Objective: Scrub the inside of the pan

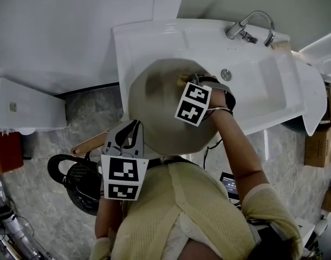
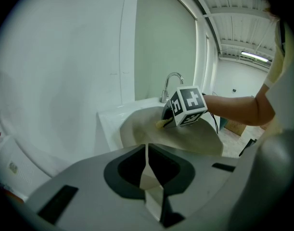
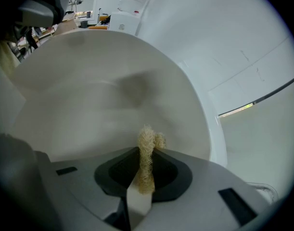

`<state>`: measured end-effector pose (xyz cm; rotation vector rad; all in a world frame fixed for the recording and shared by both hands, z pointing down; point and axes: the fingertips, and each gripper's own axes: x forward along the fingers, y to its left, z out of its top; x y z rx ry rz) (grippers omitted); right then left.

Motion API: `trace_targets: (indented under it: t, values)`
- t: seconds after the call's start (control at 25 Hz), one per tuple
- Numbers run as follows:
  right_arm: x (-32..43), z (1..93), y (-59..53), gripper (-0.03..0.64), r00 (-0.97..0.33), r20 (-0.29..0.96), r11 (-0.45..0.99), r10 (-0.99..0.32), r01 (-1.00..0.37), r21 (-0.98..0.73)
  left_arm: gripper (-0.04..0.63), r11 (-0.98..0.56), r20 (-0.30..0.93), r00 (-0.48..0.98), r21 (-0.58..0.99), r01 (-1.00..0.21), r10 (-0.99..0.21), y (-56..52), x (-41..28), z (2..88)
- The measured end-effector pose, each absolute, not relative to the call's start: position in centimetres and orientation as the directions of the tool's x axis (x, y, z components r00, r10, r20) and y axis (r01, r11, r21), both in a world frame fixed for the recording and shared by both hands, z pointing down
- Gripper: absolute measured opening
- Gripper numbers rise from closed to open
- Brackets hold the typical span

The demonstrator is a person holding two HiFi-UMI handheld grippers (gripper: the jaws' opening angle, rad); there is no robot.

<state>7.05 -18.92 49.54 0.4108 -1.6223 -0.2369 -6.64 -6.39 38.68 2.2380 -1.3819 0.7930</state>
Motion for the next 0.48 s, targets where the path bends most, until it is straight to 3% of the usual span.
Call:
trace_targets:
  t: [0.48]
  values:
    - [6.9,50.7,-16.9,0.077,-0.038,0.947,0.942,-0.318,-0.127,0.311,0.072,-0.509,0.685,0.385,0.024,-0.861,-0.619,-4.6,-6.4,39.5]
